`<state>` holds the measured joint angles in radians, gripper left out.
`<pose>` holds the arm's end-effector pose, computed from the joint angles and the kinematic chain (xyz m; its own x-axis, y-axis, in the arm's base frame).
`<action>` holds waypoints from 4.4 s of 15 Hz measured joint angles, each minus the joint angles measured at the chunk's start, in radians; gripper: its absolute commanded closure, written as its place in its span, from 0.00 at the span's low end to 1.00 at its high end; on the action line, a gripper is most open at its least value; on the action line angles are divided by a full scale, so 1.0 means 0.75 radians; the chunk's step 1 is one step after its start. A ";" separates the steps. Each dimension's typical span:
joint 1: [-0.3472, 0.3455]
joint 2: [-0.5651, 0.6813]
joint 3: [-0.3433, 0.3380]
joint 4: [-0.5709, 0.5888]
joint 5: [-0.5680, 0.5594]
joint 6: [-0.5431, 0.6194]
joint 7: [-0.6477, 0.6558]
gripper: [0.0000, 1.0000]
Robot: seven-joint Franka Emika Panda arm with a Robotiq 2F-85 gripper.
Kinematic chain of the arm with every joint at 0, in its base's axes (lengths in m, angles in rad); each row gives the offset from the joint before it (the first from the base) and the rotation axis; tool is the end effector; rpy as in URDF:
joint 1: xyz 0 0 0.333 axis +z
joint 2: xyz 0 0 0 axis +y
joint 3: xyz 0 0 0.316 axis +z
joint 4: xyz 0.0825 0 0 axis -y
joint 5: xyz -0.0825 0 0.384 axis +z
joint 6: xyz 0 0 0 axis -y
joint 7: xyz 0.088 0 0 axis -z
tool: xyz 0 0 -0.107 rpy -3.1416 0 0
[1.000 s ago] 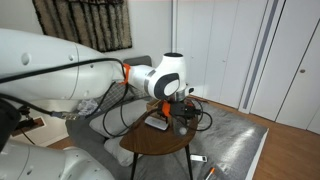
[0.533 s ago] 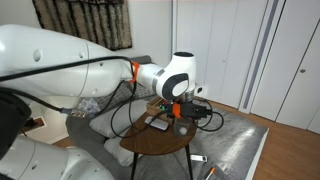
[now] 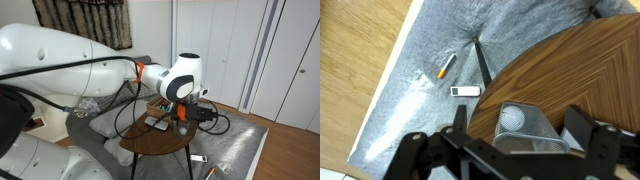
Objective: Pour the white ball out of the basket and into the brown box
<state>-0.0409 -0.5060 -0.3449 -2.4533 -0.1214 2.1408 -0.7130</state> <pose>0.3826 -0.1698 0.4837 0.9020 0.3991 0.1648 0.3924 -0.9169 0.0728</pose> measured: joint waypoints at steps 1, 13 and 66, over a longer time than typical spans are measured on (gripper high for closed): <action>0.000 0.022 -0.016 0.014 0.016 0.000 -0.022 0.00; 0.001 0.426 0.035 0.350 0.212 -0.001 0.005 0.16; 0.092 0.686 0.568 1.006 -0.925 -0.361 0.470 0.98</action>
<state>0.0278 0.0082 0.0813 -1.6986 -0.8151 1.8700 -0.3607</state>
